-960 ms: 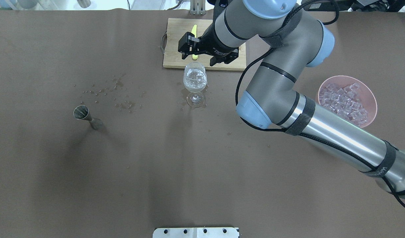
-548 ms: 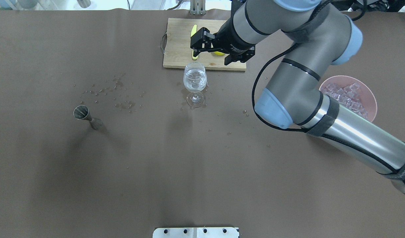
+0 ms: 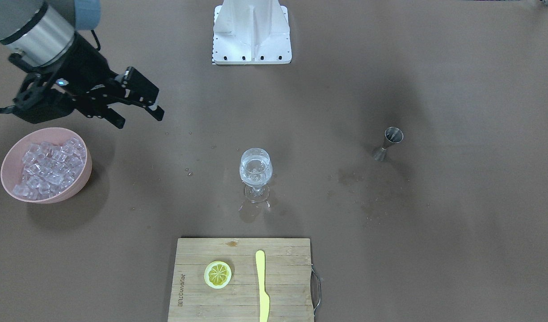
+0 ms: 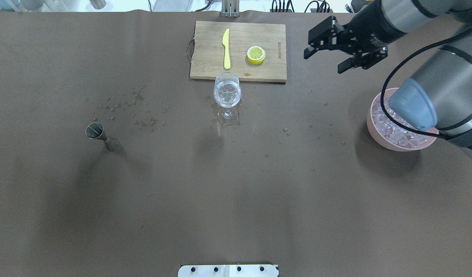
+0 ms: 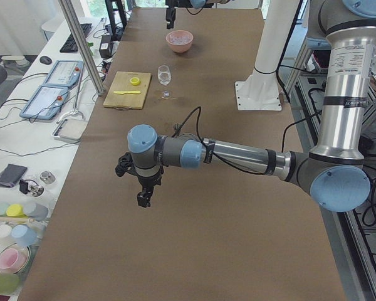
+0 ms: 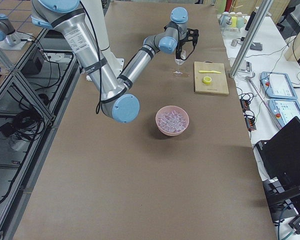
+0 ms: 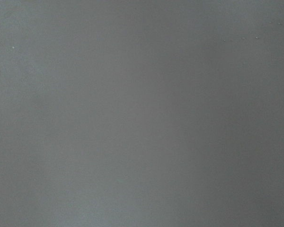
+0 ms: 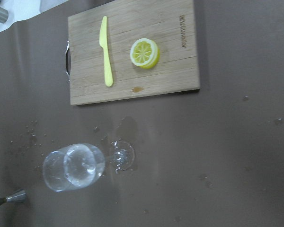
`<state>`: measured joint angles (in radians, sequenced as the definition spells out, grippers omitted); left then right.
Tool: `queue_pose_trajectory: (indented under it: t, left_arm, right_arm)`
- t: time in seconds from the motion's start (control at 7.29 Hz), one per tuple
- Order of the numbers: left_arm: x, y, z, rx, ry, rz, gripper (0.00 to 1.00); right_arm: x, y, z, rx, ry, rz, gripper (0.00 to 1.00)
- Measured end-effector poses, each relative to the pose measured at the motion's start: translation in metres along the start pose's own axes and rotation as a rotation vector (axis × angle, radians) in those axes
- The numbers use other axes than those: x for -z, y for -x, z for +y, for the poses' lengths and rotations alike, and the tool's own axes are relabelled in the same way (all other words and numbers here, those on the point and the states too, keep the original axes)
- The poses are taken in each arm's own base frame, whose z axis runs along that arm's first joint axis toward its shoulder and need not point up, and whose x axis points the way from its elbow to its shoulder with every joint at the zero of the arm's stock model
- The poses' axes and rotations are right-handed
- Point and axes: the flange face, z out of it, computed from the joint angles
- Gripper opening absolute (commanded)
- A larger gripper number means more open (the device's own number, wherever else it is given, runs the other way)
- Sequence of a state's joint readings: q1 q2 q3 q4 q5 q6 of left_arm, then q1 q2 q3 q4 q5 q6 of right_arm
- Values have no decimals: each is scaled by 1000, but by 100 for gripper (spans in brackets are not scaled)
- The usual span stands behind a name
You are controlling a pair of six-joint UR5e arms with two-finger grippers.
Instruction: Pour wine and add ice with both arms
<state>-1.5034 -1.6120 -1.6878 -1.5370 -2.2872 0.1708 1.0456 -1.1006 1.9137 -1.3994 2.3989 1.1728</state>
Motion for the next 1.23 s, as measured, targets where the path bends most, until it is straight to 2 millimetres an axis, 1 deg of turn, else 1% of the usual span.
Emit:
queue_pose_trajectory:
  t: [0.14, 0.27, 0.55, 0.69, 0.82, 1.1, 1.23]
  left_arm:
    - [2, -2, 0, -6, -5, -4, 99]
    - [2, -2, 0, -10, -5, -5, 99]
    - [1, -1, 1, -7, -4, -6, 99]
    - [0, 1, 4, -2, -1, -6, 99]
    - [1, 7, 10, 12, -1, -7, 99]
    - [11, 27, 25, 58, -17, -13, 99]
    - [13, 35, 30, 82, -20, -14, 99]
  right_arm:
    - [8, -37, -9, 0, 6, 23, 100]
    - [8, -76, -16, 14, 14, 70, 100]
    - [15, -153, -31, 128, 42, 224, 100]
    - [22, -185, -36, 190, 71, 302, 100]
    - [35, -215, -43, 236, 99, 356, 100]
    - [77, -302, -64, 282, 142, 412, 100]
    - [90, -346, -68, 280, 162, 420, 100]
